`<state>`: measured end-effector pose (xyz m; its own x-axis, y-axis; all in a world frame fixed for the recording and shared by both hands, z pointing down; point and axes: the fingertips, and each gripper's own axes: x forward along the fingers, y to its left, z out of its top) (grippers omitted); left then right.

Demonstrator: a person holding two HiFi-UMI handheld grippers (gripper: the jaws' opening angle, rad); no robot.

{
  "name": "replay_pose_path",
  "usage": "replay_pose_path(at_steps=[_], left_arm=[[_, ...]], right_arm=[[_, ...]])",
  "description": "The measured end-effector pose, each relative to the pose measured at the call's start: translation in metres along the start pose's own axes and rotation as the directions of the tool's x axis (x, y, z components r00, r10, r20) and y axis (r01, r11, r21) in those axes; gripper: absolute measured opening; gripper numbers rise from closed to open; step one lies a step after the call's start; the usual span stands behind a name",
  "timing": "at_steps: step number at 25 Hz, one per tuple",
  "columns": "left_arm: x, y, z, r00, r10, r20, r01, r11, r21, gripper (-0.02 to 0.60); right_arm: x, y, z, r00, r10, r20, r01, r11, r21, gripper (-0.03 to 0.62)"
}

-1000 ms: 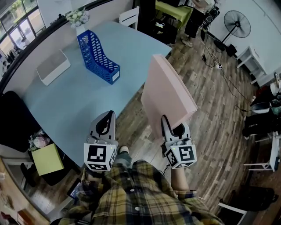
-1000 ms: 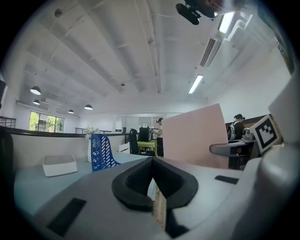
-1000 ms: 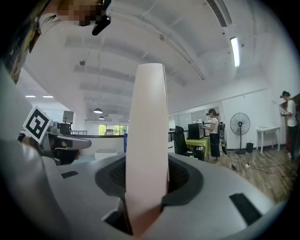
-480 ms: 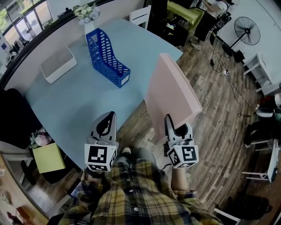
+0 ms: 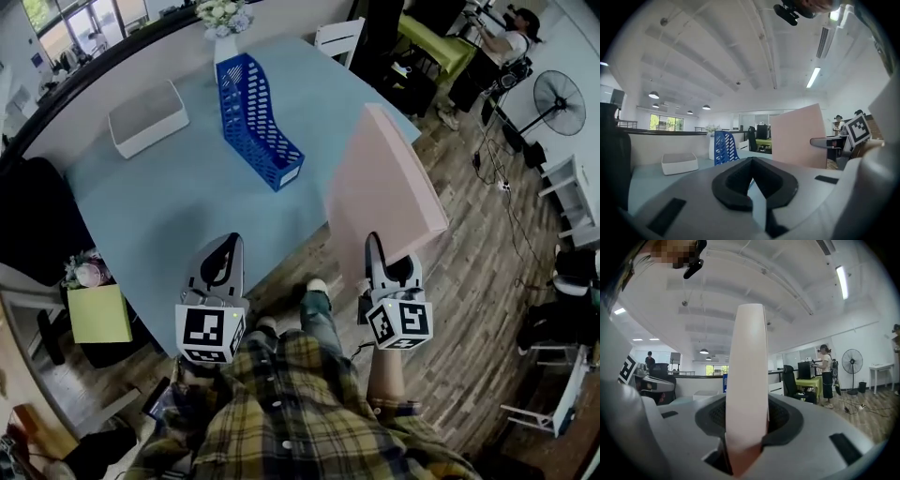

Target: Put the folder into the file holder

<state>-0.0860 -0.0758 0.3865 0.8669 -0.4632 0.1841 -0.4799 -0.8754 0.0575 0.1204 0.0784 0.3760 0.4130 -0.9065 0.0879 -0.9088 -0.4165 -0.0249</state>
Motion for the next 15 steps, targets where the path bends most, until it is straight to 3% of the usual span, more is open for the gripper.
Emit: replay_pose_path(at_steps=[8,15], left_arm=[[0.043,0.005,0.008,0.985,0.170,0.006,-0.169,0.985,-0.028,-0.011],[0.088,-0.014,0.024,0.954,0.298,0.035,-0.296,0.954,-0.054,-0.011]], right_arm=[[0.073,-0.028,0.002,0.987,0.162,-0.011,-0.162,0.987,-0.003,0.165],[0.132,-0.053,0.013,0.942,0.335,-0.016,-0.336,0.941,-0.043,0.166]])
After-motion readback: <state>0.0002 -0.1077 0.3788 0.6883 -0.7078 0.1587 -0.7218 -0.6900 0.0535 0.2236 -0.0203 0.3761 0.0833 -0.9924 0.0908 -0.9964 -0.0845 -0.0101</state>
